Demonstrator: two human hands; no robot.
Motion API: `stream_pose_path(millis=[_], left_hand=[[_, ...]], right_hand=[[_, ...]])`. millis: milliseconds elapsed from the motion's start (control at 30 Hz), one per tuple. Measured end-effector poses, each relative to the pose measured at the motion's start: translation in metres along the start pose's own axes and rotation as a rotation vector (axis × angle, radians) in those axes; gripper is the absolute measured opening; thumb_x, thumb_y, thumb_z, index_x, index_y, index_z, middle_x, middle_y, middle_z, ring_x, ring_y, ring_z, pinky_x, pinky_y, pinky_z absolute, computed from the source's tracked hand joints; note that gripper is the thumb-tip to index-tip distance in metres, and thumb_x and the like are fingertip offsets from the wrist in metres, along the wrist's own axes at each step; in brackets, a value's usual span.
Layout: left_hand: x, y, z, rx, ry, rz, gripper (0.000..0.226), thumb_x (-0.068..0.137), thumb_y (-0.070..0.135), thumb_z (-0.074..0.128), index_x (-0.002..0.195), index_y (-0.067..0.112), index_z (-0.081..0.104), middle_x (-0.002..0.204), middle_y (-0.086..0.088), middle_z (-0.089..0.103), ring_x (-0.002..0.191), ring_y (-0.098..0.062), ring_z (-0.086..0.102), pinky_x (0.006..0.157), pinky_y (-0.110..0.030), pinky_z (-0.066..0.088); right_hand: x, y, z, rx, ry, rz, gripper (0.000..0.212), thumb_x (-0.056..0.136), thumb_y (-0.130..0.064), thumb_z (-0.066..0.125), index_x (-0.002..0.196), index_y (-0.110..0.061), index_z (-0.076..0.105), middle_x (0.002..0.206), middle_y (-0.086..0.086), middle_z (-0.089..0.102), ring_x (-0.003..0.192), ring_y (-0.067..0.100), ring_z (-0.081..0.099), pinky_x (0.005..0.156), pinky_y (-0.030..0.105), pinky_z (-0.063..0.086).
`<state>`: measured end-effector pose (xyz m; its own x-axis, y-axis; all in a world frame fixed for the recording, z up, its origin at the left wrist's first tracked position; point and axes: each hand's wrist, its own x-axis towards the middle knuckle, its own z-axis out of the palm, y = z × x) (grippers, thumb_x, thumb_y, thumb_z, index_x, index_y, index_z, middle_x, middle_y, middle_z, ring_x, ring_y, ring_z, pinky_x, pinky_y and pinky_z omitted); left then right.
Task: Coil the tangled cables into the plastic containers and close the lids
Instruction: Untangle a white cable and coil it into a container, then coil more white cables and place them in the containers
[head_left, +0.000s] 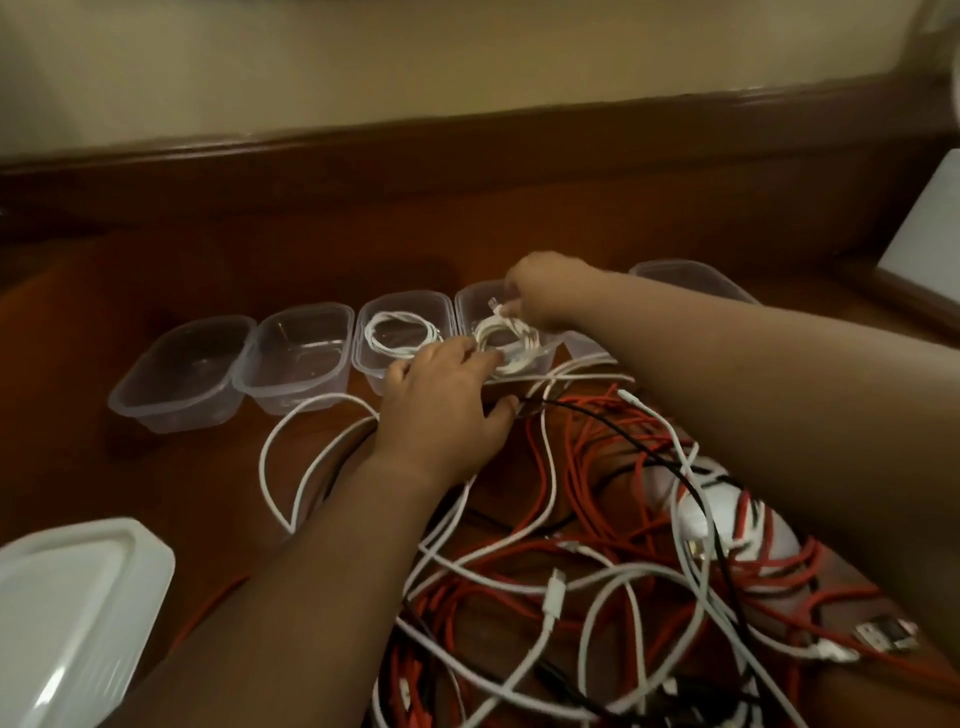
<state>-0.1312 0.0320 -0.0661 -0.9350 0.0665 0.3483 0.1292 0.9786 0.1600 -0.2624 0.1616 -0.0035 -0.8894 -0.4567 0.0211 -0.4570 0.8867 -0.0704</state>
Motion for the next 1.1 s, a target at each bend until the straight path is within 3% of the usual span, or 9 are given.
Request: stream_pose_path(millis=[133,300,400,500,667,733,833,967,1100], left_hand=[[-0.002,0.010,-0.021,0.024,0.077,0.061,0.052,0.085,0.050,0.051,0.132,0.027,0.059,0.128,-0.004,0.059,0.120,-0.030,0.053,0.095,-0.048,0.037],[-0.020,0.047,-0.069,-0.152,0.131,0.209,0.031,0.089,0.046,0.054,0.104,0.024,0.071,0.093,0.003,0.069,0.082,-0.018,0.063,0.075,-0.041,0.052],[-0.034,0.071,-0.086,-0.157,-0.095,0.262,0.018,0.092,0.042,0.059,0.099,0.029,0.069,0.092,0.009,0.067,0.081,-0.011,0.061,0.074,-0.036,0.054],[-0.062,0.090,-0.092,-0.107,-0.328,0.348,0.015,0.092,0.044,0.059,0.100,0.034,0.067,0.092,0.014,0.065,0.083,-0.005,0.060,0.076,-0.037,0.056],[-0.122,0.119,-0.088,0.030,-0.488,0.469,0.038,0.092,0.044,0.059,0.130,0.041,0.054,0.114,0.011,0.062,0.103,-0.012,0.058,0.085,-0.035,0.051],[-0.138,0.129,-0.084,0.066,-0.472,0.495,0.048,0.092,0.046,0.058,0.138,0.043,0.046,0.122,0.009,0.057,0.109,-0.014,0.056,0.083,-0.031,0.048],[-0.148,0.139,-0.076,0.061,-0.318,0.521,0.042,0.091,0.044,0.059,0.132,0.038,0.054,0.117,0.006,0.055,0.105,-0.015,0.055,0.076,-0.029,0.045],[-0.143,0.148,-0.080,-0.156,-0.095,0.444,0.015,0.093,0.030,0.061,0.097,0.018,0.068,0.091,0.002,0.055,0.087,-0.021,0.057,0.067,-0.032,0.043],[-0.132,0.151,-0.093,-0.300,-0.034,0.305,0.020,0.095,0.025,0.057,0.075,0.024,0.056,0.073,0.008,0.049,0.072,-0.020,0.054,0.064,-0.032,0.042]], right_hand=[[-0.060,-0.002,-0.015,0.180,0.058,-0.043,0.030,0.098,-0.040,0.054,0.109,-0.016,0.066,0.104,0.003,0.065,0.096,0.021,0.061,0.082,0.039,0.053],[-0.175,-0.005,-0.028,0.357,0.124,-0.031,0.032,0.098,-0.041,0.053,0.081,-0.016,0.063,0.072,0.001,0.058,0.065,0.015,0.052,0.054,0.029,0.037],[-0.245,0.001,-0.027,0.466,0.001,0.048,0.032,0.096,-0.042,0.056,0.074,-0.019,0.059,0.064,-0.001,0.053,0.056,0.012,0.047,0.052,0.026,0.037],[-0.302,0.005,-0.020,0.378,-0.192,0.114,0.041,0.094,-0.051,0.056,0.070,-0.018,0.059,0.061,0.000,0.054,0.054,0.013,0.048,0.053,0.027,0.038],[-0.369,-0.001,0.008,0.241,-0.360,0.167,0.032,0.086,-0.055,0.064,0.083,-0.023,0.063,0.078,-0.005,0.062,0.071,0.011,0.058,0.064,0.029,0.048],[-0.382,-0.003,0.019,0.270,-0.303,0.157,0.021,0.090,-0.043,0.062,0.092,-0.023,0.066,0.087,-0.005,0.064,0.079,0.012,0.060,0.067,0.028,0.049],[-0.400,-0.006,0.017,0.361,-0.095,0.155,0.020,0.097,-0.036,0.053,0.087,-0.022,0.063,0.080,-0.006,0.060,0.073,0.012,0.056,0.059,0.027,0.041],[-0.419,-0.010,-0.010,0.681,0.214,0.118,0.027,0.100,-0.034,0.050,0.080,-0.019,0.061,0.075,0.005,0.064,0.072,0.025,0.061,0.065,0.042,0.050],[-0.430,-0.008,-0.040,1.203,0.439,0.101,0.030,0.103,-0.025,0.048,0.077,-0.017,0.062,0.078,0.011,0.067,0.067,0.022,0.063,0.070,0.046,0.055]])
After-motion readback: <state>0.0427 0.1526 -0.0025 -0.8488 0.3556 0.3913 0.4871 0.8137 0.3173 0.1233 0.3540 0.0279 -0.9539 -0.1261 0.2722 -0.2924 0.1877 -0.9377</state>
